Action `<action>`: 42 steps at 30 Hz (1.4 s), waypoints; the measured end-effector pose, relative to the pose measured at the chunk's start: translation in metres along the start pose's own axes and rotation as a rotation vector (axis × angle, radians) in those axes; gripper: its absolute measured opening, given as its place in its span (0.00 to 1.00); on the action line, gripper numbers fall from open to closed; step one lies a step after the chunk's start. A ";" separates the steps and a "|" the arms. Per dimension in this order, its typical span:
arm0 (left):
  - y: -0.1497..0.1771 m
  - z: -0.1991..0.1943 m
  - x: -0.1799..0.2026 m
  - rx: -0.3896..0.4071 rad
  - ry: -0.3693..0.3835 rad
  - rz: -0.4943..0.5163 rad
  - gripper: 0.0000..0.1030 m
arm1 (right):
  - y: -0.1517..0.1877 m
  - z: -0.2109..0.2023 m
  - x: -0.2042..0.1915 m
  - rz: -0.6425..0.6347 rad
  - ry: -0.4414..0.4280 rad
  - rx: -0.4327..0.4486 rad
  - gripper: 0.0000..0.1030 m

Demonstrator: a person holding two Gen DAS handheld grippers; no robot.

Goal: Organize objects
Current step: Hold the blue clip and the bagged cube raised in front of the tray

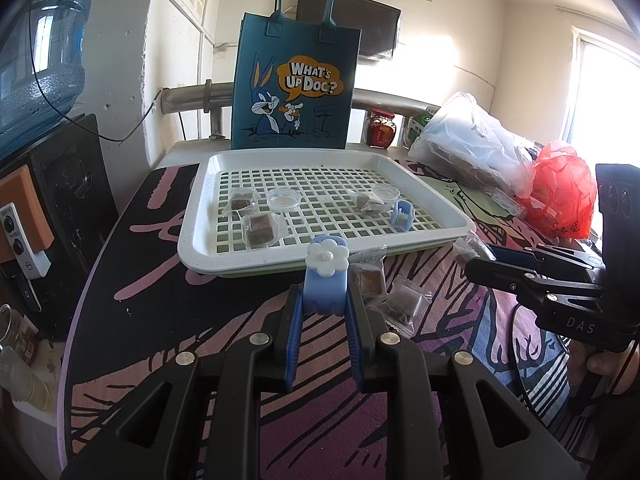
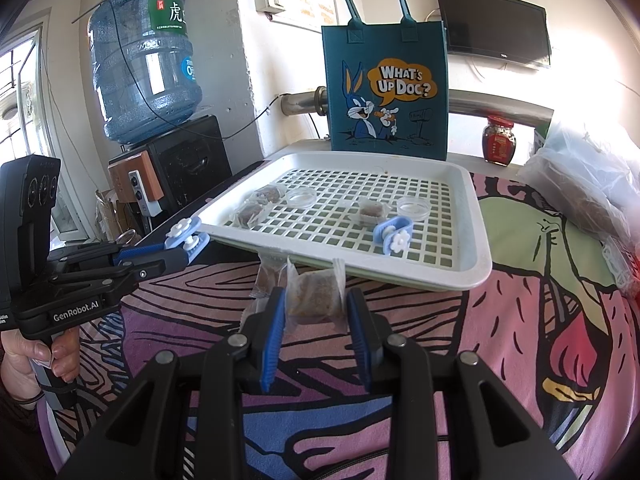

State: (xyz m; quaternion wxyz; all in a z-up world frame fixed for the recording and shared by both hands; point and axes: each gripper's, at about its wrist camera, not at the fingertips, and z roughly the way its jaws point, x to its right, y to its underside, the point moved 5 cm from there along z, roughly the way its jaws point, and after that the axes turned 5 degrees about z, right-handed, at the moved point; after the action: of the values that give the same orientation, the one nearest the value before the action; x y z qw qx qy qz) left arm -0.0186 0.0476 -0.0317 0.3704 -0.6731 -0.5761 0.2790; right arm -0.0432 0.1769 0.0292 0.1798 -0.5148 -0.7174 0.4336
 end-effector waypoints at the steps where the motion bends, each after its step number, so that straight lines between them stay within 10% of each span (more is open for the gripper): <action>1: 0.000 0.000 0.000 0.000 0.000 0.000 0.18 | 0.000 0.000 0.000 0.000 0.000 0.000 0.29; 42: 0.001 0.002 -0.001 -0.019 -0.003 0.001 0.18 | 0.002 0.002 -0.003 0.001 -0.004 -0.003 0.29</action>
State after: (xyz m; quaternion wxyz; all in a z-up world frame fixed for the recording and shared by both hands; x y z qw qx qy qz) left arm -0.0202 0.0474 -0.0339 0.3631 -0.6766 -0.5788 0.2746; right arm -0.0421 0.1734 0.0277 0.1776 -0.5145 -0.7181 0.4337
